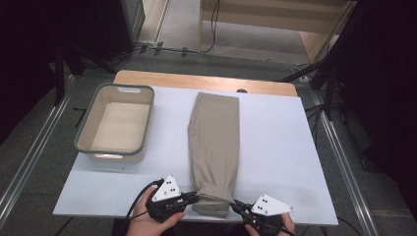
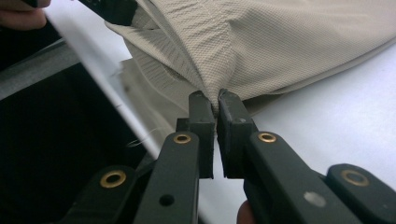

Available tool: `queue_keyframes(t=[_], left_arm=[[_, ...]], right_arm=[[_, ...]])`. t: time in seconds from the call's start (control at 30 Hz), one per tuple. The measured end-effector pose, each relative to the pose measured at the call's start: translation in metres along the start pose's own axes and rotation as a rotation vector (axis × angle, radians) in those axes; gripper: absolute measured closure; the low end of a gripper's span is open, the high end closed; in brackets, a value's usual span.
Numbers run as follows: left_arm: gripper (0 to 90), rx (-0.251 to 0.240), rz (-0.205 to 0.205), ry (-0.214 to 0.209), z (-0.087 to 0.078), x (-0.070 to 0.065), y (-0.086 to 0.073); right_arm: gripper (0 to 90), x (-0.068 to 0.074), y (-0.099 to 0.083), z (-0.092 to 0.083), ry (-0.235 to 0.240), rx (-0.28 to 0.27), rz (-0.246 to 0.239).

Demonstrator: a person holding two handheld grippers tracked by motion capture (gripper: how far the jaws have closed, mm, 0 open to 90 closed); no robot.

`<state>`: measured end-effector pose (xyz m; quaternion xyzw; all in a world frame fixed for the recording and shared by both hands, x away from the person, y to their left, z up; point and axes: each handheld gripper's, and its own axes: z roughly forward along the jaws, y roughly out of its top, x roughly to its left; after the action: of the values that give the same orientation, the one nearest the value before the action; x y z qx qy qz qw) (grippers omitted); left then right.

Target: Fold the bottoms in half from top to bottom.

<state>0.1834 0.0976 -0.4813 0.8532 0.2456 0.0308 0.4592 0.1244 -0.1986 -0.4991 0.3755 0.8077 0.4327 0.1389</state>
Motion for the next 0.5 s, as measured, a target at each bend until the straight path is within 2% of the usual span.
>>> queue_keyframes(t=[0.1, 0.13, 0.17, 0.2, 0.23, 0.27, 0.3, 0.33, 0.37, 0.4, 0.5], left_arm=[[85.3, 0.006, 0.0, -0.022, -0.006, -0.008, -0.004], [83.9, 0.004, -0.009, -0.03, -0.007, -0.009, -0.005], [77.0, 0.001, -0.023, -0.044, -0.008, -0.009, -0.006], [64.3, -0.004, -0.029, -0.058, -0.01, -0.008, -0.007], [48.3, -0.013, -0.025, -0.045, -0.011, -0.007, -0.007], [37.7, -0.025, -0.02, -0.036, -0.012, -0.005, -0.006], [30.4, -0.038, -0.029, -0.045, -0.014, -0.001, -0.003], [23.8, -0.052, -0.039, -0.064, -0.015, 0.004, 0.0], [18.8, -0.066, -0.037, -0.063, -0.015, 0.007, 0.004], [14.4, -0.075, -0.027, -0.054, -0.015, 0.011, 0.009], [7.8, -0.107, -0.026, -0.089, -0.013, 0.027, 0.023]], right_arm=[[82.6, 0.007, -0.004, -0.007, 0.019, -0.002, 0.015], [78.9, 0.009, -0.005, -0.01, 0.027, -0.014, 0.021], [67.1, 0.012, -0.007, -0.013, 0.027, -0.019, 0.022], [51.9, 0.013, -0.007, -0.015, 0.04, -0.021, 0.02], [39.6, 0.013, -0.008, -0.018, 0.065, -0.02, 0.017], [30.6, 0.013, -0.008, -0.021, 0.077, -0.027, 0.016], [23.9, 0.011, -0.007, -0.023, 0.076, -0.036, 0.023], [17.8, 0.009, -0.006, -0.025, 0.07, -0.048, 0.029], [13.4, 0.006, -0.005, -0.026, 0.057, -0.056, 0.036], [11.4, 0.002, -0.002, -0.027, 0.051, -0.065, 0.04], [7.4, -0.014, 0.011, -0.027, 0.051, -0.107, 0.047]])
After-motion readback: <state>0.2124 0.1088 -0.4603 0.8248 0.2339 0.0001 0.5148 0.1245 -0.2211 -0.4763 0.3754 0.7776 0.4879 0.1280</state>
